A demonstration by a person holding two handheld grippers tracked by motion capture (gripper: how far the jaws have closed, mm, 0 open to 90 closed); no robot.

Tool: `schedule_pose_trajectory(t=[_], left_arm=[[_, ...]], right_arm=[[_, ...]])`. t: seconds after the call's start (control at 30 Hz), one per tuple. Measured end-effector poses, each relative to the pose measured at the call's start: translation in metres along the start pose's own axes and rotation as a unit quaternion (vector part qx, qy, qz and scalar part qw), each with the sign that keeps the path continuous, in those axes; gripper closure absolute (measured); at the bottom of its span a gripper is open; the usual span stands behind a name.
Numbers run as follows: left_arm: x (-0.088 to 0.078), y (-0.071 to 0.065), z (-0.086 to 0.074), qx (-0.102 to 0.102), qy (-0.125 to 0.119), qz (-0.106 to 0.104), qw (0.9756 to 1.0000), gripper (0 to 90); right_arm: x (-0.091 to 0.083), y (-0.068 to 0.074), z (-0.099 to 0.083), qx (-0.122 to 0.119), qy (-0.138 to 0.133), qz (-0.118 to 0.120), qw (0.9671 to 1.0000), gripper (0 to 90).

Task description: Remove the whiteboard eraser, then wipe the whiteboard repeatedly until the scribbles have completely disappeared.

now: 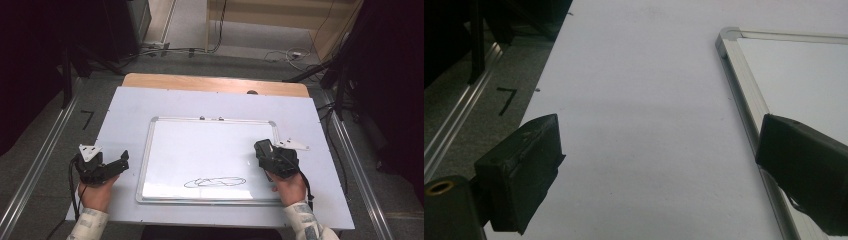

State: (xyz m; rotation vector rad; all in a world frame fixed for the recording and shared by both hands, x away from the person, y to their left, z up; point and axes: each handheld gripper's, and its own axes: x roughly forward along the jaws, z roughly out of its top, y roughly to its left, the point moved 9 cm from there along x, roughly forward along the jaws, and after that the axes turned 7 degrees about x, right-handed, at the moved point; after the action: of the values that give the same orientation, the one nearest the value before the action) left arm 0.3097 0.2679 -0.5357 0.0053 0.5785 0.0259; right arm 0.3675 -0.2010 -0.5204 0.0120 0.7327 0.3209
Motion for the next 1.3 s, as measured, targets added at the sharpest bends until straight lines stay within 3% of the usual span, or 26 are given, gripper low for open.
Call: schedule_pose_trajectory(t=[0.83, 1.3], left_arm=[[0.002, -0.002, 0.001, 0.0, 0.0, -0.003, 1.0, 5.3], [-0.001, -0.004, 0.003, 0.006, -0.005, -0.008, 0.9999, 5.3]], right_arm=[[0.004, 0.004, -0.009, 0.002, 0.008, 0.005, 1.0, 38.6], [0.013, 0.022, -0.023, -0.02, 0.029, 0.015, 0.9993, 38.6]])
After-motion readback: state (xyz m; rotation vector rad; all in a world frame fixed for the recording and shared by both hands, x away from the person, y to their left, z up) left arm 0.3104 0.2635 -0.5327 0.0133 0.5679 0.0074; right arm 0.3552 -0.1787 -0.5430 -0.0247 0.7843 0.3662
